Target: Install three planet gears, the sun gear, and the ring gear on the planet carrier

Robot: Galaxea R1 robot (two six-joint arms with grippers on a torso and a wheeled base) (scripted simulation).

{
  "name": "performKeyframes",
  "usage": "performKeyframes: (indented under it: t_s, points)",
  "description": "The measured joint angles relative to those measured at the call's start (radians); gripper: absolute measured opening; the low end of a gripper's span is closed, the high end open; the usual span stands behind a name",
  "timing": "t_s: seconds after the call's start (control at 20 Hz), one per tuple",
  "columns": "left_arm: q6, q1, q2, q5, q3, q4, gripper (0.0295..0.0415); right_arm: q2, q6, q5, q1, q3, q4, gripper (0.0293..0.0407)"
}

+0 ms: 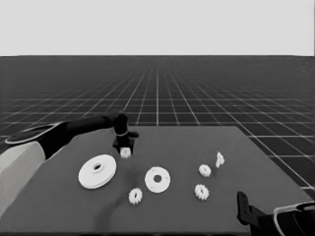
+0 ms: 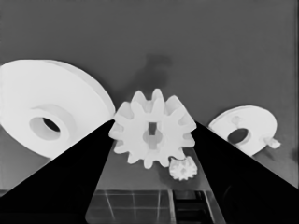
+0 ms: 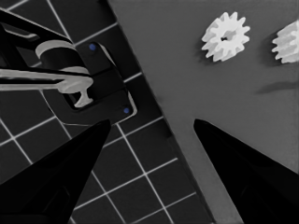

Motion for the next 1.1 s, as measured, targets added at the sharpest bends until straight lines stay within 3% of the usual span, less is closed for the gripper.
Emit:
performKeyframes:
  t_s: [0.1, 0.25, 0.5, 0.65, 1.0, 1.1]
  points:
    - [-0.226, 0.008, 0.151, 0.025, 0.066, 0.026, 0.0313, 0.000, 0.000, 0.000, 0.000, 0.000, 0.000, 0.0385]
    - [-0.279, 0.011, 0.262, 0.032, 0.021, 0.031, 0.0312, 0.000, 0.000, 0.000, 0.000, 0.000, 0.000, 0.0385]
    - [-0.287, 0.011, 0.287, 0.034, 0.001, 0.032, 0.0312, 0.000, 0.000, 0.000, 0.000, 0.000, 0.000, 0.0385]
    - [-0.240, 0.128, 0.315, -0.021, -0.086, 0.134, 0.0312, 0.000, 0.000, 0.000, 0.000, 0.000, 0.000, 0.0385]
    - [-0.222, 0.154, 0.327, -0.039, -0.120, 0.157, 0.0312, 0.000, 0.000, 0.000, 0.000, 0.000, 0.000, 0.0385]
    - [-0.222, 0.154, 0.327, -0.039, -0.121, 0.157, 0.0372, 0.000, 0.000, 0.000, 0.000, 0.000, 0.000, 0.0385]
